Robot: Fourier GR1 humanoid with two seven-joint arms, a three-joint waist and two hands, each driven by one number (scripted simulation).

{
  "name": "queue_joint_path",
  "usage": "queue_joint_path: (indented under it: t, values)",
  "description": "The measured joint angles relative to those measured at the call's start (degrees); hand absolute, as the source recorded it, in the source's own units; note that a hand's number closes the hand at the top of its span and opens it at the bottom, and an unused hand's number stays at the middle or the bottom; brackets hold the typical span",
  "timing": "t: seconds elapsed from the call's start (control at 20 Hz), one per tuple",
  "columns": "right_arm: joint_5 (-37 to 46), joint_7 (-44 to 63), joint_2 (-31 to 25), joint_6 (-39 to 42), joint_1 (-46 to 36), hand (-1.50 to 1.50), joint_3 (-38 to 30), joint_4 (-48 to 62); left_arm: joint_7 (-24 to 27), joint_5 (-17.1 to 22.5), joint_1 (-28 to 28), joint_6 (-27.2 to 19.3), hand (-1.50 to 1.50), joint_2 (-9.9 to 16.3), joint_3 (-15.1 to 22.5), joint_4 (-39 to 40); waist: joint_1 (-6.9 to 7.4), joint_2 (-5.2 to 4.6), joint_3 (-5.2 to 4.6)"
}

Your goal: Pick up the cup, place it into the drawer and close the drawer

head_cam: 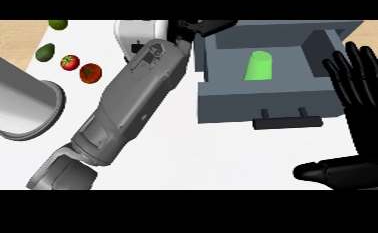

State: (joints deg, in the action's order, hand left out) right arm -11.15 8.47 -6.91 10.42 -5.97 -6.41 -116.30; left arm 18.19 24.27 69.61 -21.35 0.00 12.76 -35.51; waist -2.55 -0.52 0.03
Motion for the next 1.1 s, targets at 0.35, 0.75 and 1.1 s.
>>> queue_joint_path:
  t: [0.35,0.75,1.1]
  values:
    - [1.7,-0.7,1.4,-0.8,-0.9,-1.50,2.1,0.2,2.1,4.9,3.5,-1.7,1.50,0.0,7.2,7.4,-1.44,-0.32,0.03]
    - [1.3,-1.2,1.8,-0.1,-1.6,-1.50,2.9,1.0,2.1,8.1,4.5,-3.7,1.50,0.0,15.5,11.5,-2.92,-0.67,0.05]
    - [-0.4,-1.3,1.4,0.9,-1.5,-1.50,2.5,0.5,0.0,9.6,6.2,-6.1,-1.50,0.0,20.5,13.1,-3.73,-0.86,0.08]
